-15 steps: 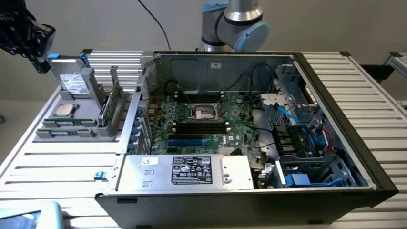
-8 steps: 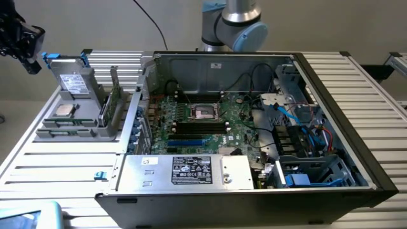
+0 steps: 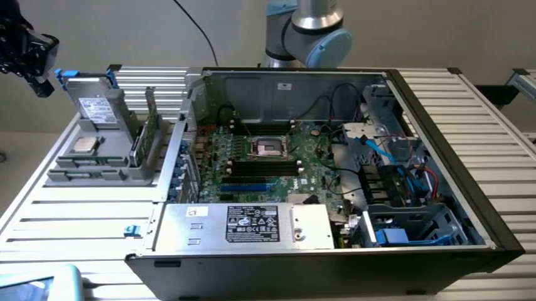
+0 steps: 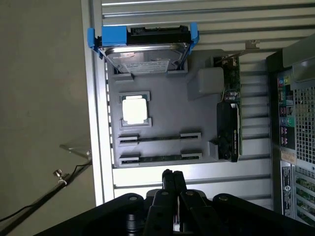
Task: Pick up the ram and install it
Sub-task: 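Pick up the ram and move it above insertion slot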
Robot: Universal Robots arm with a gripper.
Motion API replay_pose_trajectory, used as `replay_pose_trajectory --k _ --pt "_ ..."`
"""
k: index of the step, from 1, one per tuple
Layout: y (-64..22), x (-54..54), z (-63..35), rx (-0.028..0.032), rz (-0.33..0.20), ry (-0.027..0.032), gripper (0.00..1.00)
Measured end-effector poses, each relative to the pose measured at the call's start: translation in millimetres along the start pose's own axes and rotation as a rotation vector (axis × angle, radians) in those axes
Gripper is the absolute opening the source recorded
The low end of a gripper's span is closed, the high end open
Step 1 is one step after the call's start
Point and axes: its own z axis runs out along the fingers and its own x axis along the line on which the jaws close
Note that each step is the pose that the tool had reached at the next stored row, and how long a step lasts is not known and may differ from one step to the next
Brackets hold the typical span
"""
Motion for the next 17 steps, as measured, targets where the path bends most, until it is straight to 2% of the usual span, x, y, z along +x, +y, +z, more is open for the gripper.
replay_pose_trajectory --k 9,17 --pt "0.0 0.0 0.0 0.0 -0.002 0.0 0.11" --pt "0.0 0.0 0.0 -0.0027 -0.137 0.0042 0.11"
